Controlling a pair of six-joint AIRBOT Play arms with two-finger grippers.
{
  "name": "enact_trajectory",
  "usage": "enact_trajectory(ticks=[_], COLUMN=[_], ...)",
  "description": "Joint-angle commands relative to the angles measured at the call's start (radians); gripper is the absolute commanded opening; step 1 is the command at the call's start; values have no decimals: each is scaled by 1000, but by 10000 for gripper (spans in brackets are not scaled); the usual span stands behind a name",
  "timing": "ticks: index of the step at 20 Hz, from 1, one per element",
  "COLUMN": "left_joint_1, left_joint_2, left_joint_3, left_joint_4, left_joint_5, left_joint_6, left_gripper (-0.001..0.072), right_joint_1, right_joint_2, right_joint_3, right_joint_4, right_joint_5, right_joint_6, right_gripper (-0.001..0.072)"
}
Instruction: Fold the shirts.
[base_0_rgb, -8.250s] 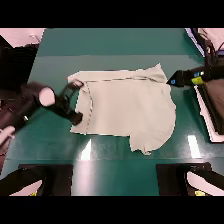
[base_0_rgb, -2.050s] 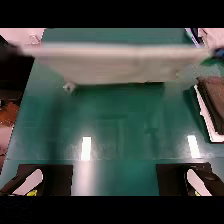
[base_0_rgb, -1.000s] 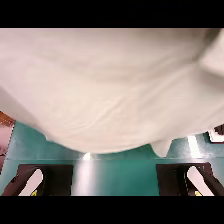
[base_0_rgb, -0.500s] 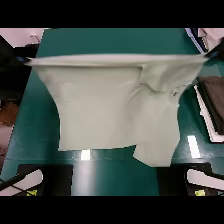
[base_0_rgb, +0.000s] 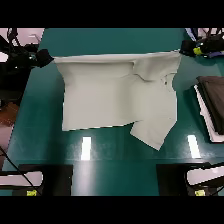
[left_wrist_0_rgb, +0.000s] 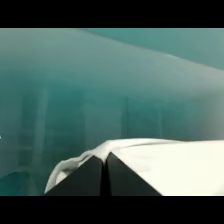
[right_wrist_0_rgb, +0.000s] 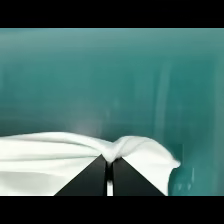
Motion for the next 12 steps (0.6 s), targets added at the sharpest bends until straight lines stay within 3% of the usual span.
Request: enact_trajectory(ticks=[1, 3, 8, 12], left_joint_1=[-10, -10, -10, -10], left_joint_2=[-16, -16, -23, -23], left_joint_3=[-2, -2, -43, -165], left_joint_4=[7, 32, 146, 148], left_joint_5=[40, -31, -220, -250], left_joint_6=[98, 145, 142, 142], left_gripper=[22, 22, 22, 22], right_joint_1=[15, 23, 34, 34], right_joint_2=[-22, -15, 56, 109], right_joint_3=[-18, -67, -284, -445], right_joint_4=[-107, -166, -197, -196], right_joint_5=[-85, -59, -52, -53], right_joint_6=[0, 0, 1, 1], right_gripper=[12, 13, 12, 13])
